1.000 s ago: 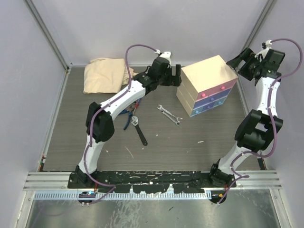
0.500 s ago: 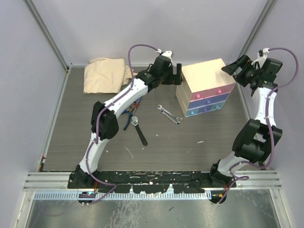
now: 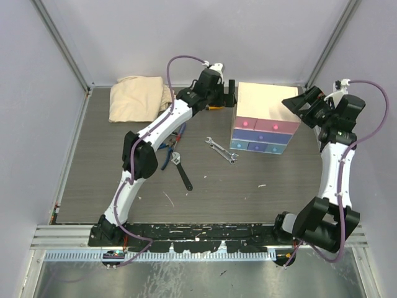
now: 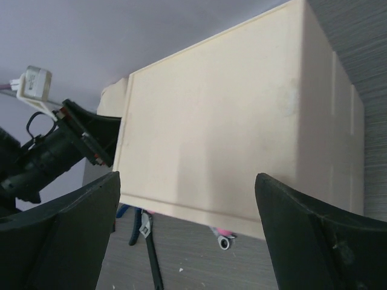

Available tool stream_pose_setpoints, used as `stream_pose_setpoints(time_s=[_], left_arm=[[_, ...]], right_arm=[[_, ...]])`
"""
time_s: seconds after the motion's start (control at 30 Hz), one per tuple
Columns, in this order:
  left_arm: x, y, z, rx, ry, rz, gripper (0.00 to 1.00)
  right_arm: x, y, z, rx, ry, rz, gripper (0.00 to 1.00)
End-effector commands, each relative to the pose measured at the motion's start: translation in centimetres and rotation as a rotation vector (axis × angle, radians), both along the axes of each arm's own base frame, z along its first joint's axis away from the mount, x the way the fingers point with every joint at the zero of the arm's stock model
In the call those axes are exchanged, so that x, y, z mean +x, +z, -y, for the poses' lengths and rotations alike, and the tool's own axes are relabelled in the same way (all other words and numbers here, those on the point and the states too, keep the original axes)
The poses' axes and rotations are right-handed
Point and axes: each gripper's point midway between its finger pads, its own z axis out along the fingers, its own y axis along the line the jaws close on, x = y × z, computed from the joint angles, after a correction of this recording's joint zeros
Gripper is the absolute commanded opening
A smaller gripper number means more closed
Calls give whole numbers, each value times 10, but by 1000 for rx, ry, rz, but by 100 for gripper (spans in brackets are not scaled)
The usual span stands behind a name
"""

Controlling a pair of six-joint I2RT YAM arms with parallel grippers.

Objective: Sort the tools into containers
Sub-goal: Move the storage box to the corner of the board, then open the drawer in the storage box.

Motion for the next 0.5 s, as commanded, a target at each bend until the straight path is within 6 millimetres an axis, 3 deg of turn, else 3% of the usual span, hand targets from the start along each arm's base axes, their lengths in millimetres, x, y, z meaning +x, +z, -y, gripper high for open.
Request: stream_pose_setpoints(time_s=[0.0,0.17,0.33,0.47], left_arm=[[-28,31,43,-76,-165,50,99],[-21,37,24,-38,-105,55,99],[-5,54,-28,-37,6,55,99],[-14,82,-62,-53,50,96,99]], right_arm=[[-17,18,-21,25,20,56,96],[-21,20,5,-84,-132,34,96],[-22,38,22,-164,-215,65,96],[-16,46,31,-183,-251,64,96]])
